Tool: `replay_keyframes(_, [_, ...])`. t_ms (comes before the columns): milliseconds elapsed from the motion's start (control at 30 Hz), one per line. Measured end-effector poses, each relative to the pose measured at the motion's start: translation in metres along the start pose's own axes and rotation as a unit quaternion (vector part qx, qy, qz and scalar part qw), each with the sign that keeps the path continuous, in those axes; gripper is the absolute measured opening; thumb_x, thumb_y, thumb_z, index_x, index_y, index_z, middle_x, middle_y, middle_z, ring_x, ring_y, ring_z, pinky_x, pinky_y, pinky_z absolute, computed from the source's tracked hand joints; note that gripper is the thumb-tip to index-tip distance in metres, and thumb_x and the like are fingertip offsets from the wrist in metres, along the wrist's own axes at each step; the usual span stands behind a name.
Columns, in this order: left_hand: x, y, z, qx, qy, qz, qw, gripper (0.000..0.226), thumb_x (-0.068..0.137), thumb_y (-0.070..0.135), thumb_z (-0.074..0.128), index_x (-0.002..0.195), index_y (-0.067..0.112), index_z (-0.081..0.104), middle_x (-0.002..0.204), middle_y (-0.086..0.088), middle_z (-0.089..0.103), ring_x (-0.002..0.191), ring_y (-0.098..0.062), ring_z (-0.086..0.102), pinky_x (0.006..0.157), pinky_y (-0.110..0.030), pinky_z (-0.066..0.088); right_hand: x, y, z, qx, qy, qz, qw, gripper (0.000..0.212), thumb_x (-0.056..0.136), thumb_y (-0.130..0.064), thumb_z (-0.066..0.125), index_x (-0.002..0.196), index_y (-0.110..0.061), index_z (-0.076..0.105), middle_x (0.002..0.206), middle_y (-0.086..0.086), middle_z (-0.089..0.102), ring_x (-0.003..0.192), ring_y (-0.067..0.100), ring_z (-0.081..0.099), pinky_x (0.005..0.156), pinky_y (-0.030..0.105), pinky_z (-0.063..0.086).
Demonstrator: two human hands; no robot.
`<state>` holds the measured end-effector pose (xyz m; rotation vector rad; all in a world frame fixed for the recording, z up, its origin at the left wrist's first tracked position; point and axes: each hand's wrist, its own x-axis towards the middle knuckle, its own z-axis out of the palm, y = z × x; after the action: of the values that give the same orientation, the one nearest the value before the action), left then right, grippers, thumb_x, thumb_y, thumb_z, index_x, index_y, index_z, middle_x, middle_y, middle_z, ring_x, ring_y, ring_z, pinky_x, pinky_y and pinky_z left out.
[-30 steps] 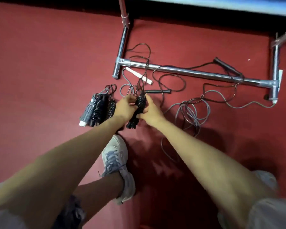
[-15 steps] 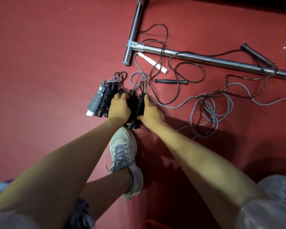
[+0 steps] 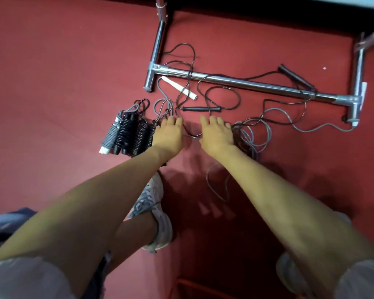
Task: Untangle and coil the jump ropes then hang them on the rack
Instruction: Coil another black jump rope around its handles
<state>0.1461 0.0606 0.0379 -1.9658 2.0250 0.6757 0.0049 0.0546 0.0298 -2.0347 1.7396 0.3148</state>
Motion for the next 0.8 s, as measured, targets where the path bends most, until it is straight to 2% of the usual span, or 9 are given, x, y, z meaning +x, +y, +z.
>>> replay_keyframes(133, [0.008, 0.062, -0.015, -0.076, 0.01, 0.055, 0.996, 0.045, 0.09, 0.015, 0.056, 0.132, 0.004, 0.046, 0.132, -0.019, 0.042, 0.123, -0.038, 0.041, 0.101, -0.049, 0.038, -0.027, 0.075, -0.028, -0.009, 0.055, 0.034, 0.998, 0.057, 0.09, -0.016, 0.055, 0.142, -0.013, 0.034, 0.134, 0.014, 0.045, 0.127, 0.032, 0.039, 0.102, 0.044, 0.034])
replay_keyframes(233, [0.018, 0.1, -0.017, -0.087, 0.013, 0.086, 0.992, 0.044, 0.09, 0.013, 0.055, 0.133, 0.006, 0.046, 0.132, -0.017, 0.043, 0.123, -0.037, 0.043, 0.099, -0.048, 0.041, -0.041, 0.126, -0.034, 0.008, 0.059, 0.09, 0.994, 0.05, 0.089, -0.014, 0.057, 0.136, -0.012, 0.04, 0.133, 0.015, 0.046, 0.126, 0.033, 0.04, 0.101, 0.044, 0.036])
replay_keyframes(400, [0.049, 0.143, -0.003, -0.099, -0.035, 0.107, 0.989, 0.038, 0.092, 0.011, 0.048, 0.129, 0.003, 0.054, 0.126, -0.023, 0.053, 0.118, -0.039, 0.05, 0.099, -0.042, 0.042, -0.039, 0.176, -0.026, 0.044, 0.061, 0.108, 0.991, 0.056, 0.09, -0.012, 0.055, 0.144, -0.02, 0.039, 0.134, 0.015, 0.046, 0.128, 0.032, 0.037, 0.105, 0.044, 0.036])
replay_keyframes(500, [0.071, 0.156, 0.013, -0.078, -0.054, 0.105, 0.99, 0.037, 0.091, 0.014, 0.049, 0.126, 0.004, 0.056, 0.121, -0.024, 0.057, 0.115, -0.04, 0.05, 0.097, -0.043, 0.043, -0.021, 0.185, -0.018, 0.058, 0.058, 0.085, 0.993, 0.062, 0.091, -0.013, 0.053, 0.149, -0.026, 0.033, 0.145, 0.012, 0.036, 0.139, 0.03, 0.024, 0.112, 0.043, 0.028])
replay_keyframes(600, [0.09, 0.157, 0.037, -0.035, -0.062, 0.119, 0.99, 0.045, 0.088, 0.021, 0.048, 0.133, 0.018, 0.052, 0.127, -0.014, 0.056, 0.118, -0.036, 0.044, 0.1, -0.042, 0.037, -0.001, 0.185, -0.007, 0.059, 0.03, 0.068, 0.995, 0.062, 0.094, -0.014, 0.049, 0.15, -0.031, 0.028, 0.157, 0.008, 0.017, 0.147, 0.026, 0.005, 0.117, 0.043, 0.014])
replay_keyframes(700, [0.091, 0.151, 0.05, -0.039, -0.08, 0.126, 0.988, 0.048, 0.088, 0.022, 0.054, 0.136, 0.021, 0.05, 0.136, -0.008, 0.049, 0.127, -0.034, 0.037, 0.107, -0.044, 0.032, 0.011, 0.185, 0.005, 0.056, 0.008, 0.057, 0.997, 0.052, 0.094, -0.014, 0.048, 0.143, -0.03, 0.042, 0.158, 0.008, 0.017, 0.147, 0.027, 0.003, 0.118, 0.048, 0.01])
replay_keyframes(800, [0.084, 0.146, 0.054, -0.06, -0.024, 0.147, 0.987, 0.03, 0.087, 0.018, 0.061, 0.116, 0.013, 0.062, 0.13, -0.01, 0.053, 0.125, -0.034, 0.039, 0.105, -0.041, 0.032, 0.008, 0.185, 0.019, 0.056, 0.05, 0.04, 0.996, 0.035, 0.093, -0.016, 0.052, 0.127, -0.021, 0.06, 0.151, 0.008, 0.033, 0.145, 0.026, 0.014, 0.116, 0.045, 0.014])
